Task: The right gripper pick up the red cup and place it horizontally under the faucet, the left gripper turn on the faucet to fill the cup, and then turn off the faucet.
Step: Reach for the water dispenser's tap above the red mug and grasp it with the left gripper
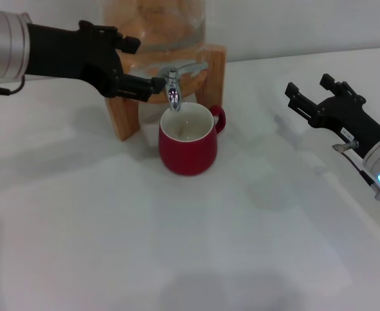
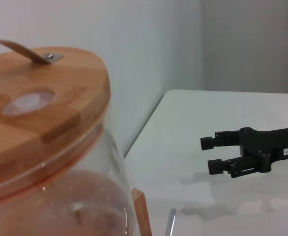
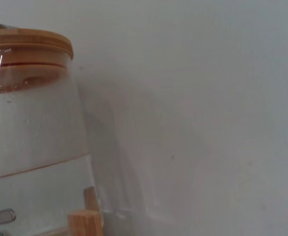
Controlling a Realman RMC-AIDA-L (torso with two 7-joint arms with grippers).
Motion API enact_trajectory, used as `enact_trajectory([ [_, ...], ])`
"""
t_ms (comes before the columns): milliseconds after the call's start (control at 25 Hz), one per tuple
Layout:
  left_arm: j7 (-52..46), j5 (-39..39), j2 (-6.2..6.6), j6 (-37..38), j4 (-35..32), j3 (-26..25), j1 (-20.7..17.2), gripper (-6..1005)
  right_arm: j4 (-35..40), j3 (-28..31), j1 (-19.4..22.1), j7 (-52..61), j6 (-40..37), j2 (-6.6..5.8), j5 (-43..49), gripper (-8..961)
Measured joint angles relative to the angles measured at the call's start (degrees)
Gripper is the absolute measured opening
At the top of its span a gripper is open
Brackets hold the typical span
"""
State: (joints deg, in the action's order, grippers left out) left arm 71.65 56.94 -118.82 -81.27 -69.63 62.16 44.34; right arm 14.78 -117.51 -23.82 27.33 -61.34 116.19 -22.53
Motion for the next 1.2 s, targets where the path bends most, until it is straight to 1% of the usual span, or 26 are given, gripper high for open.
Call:
enact_trajectory([
  [560, 5.6, 0.2, -0.10, 4.1, 7.7, 0.7, 4.3, 862, 0.0, 0.0, -0.1, 0.0, 0.0, 0.00, -0.2, 843],
  [760, 6.4, 0.4, -0.10, 5.3, 8.4, 1.9, 4.6, 862, 0.0, 0.0, -0.1, 0.0, 0.0, 0.00, -0.2, 844],
  [1200, 6.2, 0.9, -0.36, 9.1, 9.0, 6.5, 4.7, 861, 0.1, -0.2, -0.2, -0.1, -0.2, 0.00, 0.1, 843],
])
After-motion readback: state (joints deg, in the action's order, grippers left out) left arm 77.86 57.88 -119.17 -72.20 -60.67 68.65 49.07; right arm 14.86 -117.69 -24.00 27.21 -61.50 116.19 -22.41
